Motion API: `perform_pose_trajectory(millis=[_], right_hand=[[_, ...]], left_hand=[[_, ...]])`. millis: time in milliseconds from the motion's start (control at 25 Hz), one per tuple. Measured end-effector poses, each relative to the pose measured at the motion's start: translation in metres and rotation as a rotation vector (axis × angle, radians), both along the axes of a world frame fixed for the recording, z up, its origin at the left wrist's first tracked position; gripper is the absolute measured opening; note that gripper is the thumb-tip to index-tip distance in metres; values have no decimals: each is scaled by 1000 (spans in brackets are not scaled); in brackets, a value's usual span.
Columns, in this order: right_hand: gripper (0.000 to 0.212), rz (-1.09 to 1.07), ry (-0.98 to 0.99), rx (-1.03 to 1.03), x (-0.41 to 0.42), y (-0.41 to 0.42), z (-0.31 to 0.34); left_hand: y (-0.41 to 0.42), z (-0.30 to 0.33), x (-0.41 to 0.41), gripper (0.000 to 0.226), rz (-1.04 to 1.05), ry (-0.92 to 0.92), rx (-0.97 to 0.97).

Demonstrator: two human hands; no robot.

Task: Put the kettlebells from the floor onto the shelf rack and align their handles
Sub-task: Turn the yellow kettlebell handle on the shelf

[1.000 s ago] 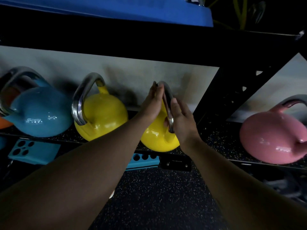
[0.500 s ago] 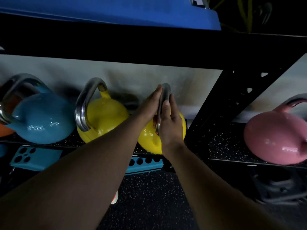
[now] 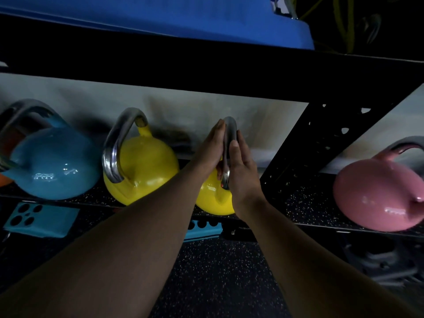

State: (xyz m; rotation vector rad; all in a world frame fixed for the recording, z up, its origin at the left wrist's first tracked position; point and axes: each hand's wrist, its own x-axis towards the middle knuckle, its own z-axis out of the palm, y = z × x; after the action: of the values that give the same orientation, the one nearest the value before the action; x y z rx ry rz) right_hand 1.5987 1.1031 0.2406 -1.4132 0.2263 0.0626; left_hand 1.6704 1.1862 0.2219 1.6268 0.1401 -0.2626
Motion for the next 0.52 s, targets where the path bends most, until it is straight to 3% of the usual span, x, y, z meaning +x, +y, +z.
perform_pose_trajectory(millis=[520], right_hand=[[44,0,-3,26,-2,5,4]], left_hand=[[4,7,-3,62,-1,-4,38]])
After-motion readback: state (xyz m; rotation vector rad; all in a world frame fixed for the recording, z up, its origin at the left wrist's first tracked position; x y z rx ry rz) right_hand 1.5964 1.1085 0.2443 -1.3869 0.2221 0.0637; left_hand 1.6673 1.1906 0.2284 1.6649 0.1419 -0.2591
